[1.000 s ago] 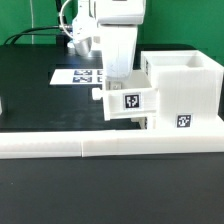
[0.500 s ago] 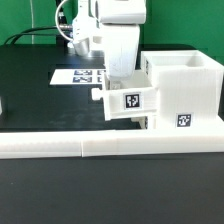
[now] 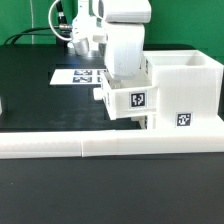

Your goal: Assemble drawer

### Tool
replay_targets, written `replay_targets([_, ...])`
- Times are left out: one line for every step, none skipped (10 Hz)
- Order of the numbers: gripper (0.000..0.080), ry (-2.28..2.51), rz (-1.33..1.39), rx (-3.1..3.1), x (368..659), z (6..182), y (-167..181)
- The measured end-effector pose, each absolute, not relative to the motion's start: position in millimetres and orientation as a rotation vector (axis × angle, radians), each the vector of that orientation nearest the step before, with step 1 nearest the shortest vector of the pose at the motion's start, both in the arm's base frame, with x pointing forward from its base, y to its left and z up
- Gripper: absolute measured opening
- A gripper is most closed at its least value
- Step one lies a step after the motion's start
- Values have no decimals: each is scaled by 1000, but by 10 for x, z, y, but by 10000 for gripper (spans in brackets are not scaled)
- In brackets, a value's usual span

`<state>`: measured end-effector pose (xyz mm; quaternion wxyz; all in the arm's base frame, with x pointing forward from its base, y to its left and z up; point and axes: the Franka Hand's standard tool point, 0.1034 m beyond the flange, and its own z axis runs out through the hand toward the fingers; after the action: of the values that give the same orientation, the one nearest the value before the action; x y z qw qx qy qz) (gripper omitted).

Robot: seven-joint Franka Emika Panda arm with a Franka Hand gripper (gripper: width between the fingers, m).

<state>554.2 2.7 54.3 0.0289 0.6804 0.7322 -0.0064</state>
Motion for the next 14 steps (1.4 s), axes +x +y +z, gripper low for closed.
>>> replay_targets([42,2259,-20,2099,5542,543,27])
replay_targets([42,2258,-20,2100,5542,542,34])
replay_targets([42,2255,-23,2105,5541,541,57])
replay_targets([42,2256,-26,2105,5546,543,58])
replay_targets([42,2255,-25,2106,5546,544,50])
replay_targets([42,2255,-25,2106,5546,544,50])
replay_targets([122,2254,-25,2107,5548,549,51])
replay_targets([122,2250,-22,2107,5561,582,64])
replay_targets([302,2250,-30,2108,5570,620,70])
replay_targets([488,2248,-39,2110,5581,656,66])
replay_targets([488,2247,-56,2112,5580,719,47])
replay_targets([617,2243,-73,2113,5583,822,20])
replay_targets([617,2264,-80,2082,5591,910,-40])
replay_targets([642,2314,-109,2031,5587,998,-191])
